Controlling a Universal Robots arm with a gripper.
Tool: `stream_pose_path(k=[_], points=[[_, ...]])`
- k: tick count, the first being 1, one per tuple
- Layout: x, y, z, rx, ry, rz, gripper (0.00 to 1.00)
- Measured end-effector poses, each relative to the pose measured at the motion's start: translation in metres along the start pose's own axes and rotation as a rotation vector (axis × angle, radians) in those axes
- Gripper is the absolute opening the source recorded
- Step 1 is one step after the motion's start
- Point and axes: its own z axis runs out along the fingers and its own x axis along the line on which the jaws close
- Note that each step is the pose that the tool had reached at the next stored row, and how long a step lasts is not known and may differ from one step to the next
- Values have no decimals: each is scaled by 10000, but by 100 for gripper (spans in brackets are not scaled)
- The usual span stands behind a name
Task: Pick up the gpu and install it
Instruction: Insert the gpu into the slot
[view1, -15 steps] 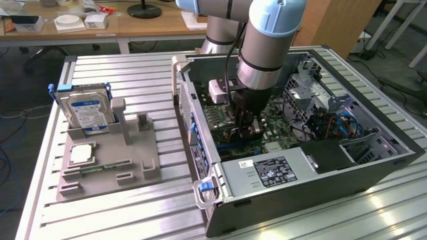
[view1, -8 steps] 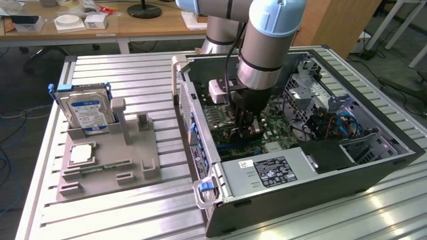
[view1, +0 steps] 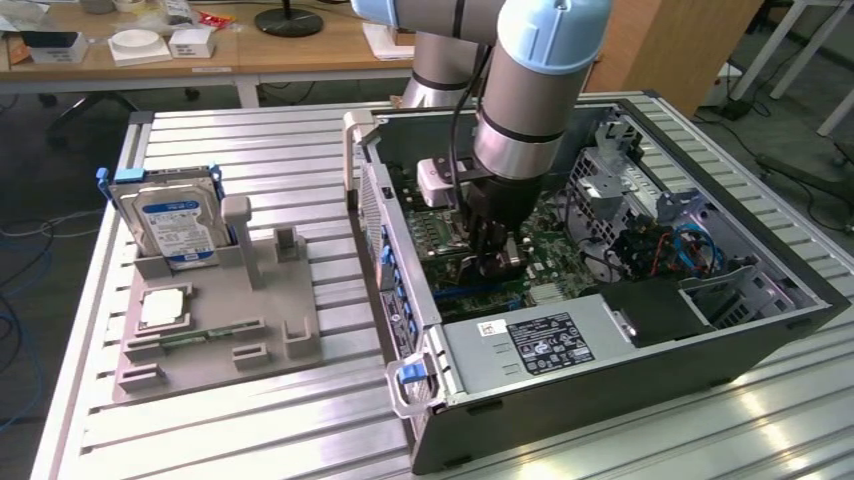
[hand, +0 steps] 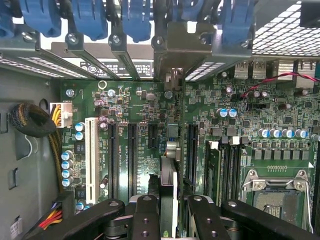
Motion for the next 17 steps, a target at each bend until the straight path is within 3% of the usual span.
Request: stream_pose_path(k=[17], points=[[-4,2,24,-4,-16,-81,27]])
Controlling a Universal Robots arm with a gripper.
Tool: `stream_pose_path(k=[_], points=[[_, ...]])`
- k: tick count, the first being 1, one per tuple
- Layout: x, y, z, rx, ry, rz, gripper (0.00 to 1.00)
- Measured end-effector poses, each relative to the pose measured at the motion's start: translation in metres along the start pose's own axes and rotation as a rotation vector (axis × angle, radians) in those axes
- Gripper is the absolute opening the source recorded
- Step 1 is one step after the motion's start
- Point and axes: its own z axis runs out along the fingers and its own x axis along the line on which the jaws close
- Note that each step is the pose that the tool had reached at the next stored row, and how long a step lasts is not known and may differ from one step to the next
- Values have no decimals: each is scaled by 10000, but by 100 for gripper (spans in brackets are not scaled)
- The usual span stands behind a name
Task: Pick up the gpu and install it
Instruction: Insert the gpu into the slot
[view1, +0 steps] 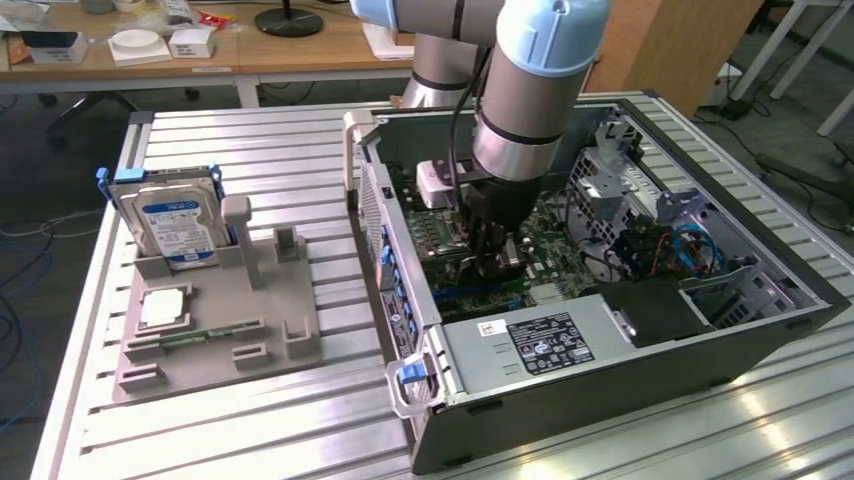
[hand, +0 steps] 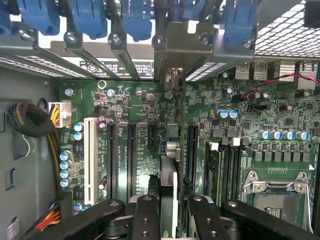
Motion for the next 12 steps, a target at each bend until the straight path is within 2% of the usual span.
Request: stream_pose_path(k=[12], points=[[1,0,38,0,-5,-2,27]])
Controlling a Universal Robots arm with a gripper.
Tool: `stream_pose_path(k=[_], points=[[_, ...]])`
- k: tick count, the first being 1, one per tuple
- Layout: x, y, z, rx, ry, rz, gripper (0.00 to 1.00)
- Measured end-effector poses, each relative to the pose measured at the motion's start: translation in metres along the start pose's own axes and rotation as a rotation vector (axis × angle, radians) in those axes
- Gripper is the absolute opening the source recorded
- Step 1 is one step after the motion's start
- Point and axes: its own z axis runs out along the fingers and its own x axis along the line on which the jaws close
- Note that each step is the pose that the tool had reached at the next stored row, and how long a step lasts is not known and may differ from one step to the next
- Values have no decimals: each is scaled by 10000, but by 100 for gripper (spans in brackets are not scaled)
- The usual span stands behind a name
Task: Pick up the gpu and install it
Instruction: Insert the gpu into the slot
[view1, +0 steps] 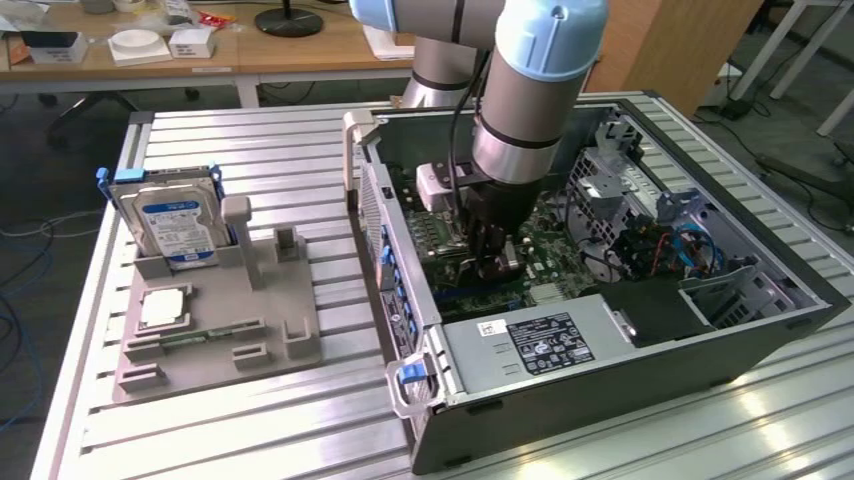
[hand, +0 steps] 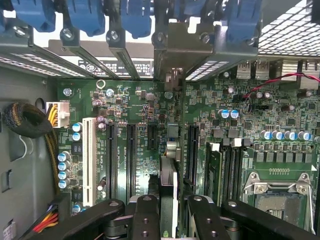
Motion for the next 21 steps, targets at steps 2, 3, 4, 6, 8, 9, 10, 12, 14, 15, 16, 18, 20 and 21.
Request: stream_pose_path(k=[2,3,4,6,8,9,10,12,14,15,16,18,20,21], points=[[0,0,1,0,1,0,27],[0,0,1,0,1,0,27],[0,0,2,0,-1,0,27],[0,0,3,1,-2,0,27],[0,0,2,2,-4,0,27],[-1,0,-2,2,-4,0,27],[-1,0,-9,3,-6,0,27],[-1,-1,-16,3,-5,0,27],[-1,0,-16,2,-4,0,27],[-1,0,-17,1,-3,0,27],[-1,0,-17,1,-2,0,27],[-1,0,-17,1,-2,0,27],[-3,0,-15,0,0,0,27],[-3,0,-14,1,-1,0,27]])
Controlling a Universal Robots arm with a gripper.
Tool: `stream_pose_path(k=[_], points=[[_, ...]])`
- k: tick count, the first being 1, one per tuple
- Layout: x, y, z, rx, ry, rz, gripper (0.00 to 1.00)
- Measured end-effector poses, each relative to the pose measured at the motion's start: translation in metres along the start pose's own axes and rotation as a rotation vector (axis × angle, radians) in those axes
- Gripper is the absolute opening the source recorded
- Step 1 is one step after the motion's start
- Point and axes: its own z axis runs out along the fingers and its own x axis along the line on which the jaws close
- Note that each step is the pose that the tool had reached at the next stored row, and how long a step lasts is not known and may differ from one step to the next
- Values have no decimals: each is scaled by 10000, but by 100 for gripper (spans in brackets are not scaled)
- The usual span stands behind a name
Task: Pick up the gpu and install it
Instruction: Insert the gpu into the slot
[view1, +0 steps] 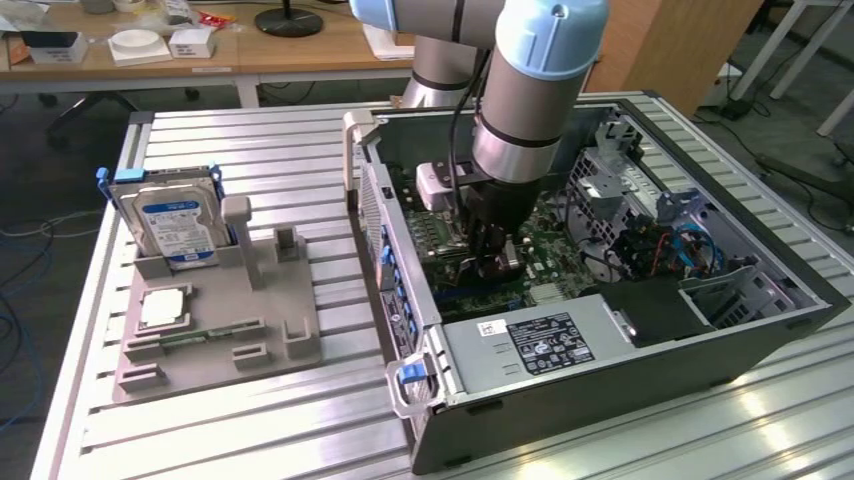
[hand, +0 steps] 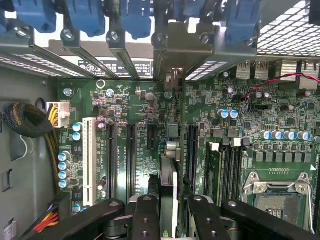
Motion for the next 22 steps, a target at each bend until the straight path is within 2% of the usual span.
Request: stream_pose_path(k=[22], points=[[-3,10,48,-1,-12,0,27]])
